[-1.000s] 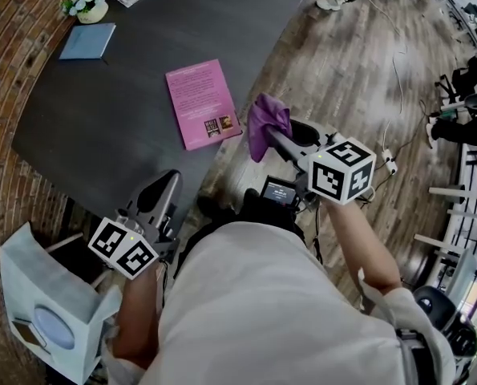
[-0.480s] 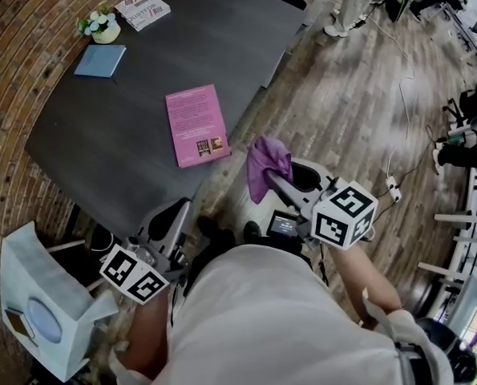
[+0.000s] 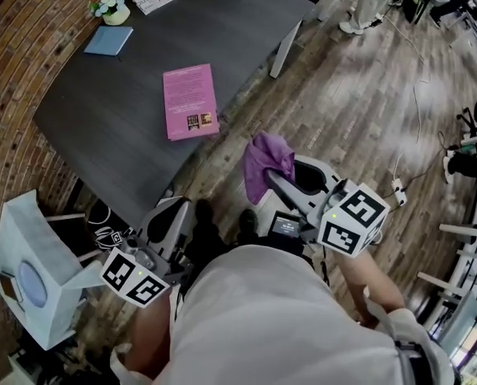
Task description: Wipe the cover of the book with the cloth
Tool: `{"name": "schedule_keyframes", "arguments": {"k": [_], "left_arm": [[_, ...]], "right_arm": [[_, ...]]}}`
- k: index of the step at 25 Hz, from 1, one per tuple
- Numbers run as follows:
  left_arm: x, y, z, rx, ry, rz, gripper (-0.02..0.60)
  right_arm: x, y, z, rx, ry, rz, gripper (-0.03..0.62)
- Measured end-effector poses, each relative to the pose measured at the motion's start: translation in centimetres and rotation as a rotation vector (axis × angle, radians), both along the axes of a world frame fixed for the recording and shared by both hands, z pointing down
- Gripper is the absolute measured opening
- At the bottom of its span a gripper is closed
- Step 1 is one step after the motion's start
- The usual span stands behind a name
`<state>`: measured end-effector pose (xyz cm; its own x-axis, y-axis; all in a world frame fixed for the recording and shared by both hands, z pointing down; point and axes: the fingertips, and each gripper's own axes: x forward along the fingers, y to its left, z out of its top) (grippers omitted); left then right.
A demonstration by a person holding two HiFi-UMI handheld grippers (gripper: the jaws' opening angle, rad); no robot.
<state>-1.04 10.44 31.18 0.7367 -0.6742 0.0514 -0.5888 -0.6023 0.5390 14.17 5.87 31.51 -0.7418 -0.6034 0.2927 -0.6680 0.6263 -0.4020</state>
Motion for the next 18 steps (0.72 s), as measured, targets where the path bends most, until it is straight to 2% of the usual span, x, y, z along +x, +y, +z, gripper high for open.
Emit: {"name": "schedule_keyframes", "arguments": {"k": [8,13,18], "left_arm": [[0.1,2.8,-0.7,0.022,0.0,-0.002,0.008],[-1.4,4.4,-1.7,0.04,0.0,0.029,0.008],[-3.5,6.1,-1.5,0.027,0.006,0.07,0.008]], "right_arm": [[0.3,2.9,-1.8,0.056,-0.033,-0.003,0.13],[-1.3,4.7,-3.3,0.085,-0.039,0.017,0.13],[-3.4,6.6,-3.4,0.059,-0.044,0.047,0.129]]}}
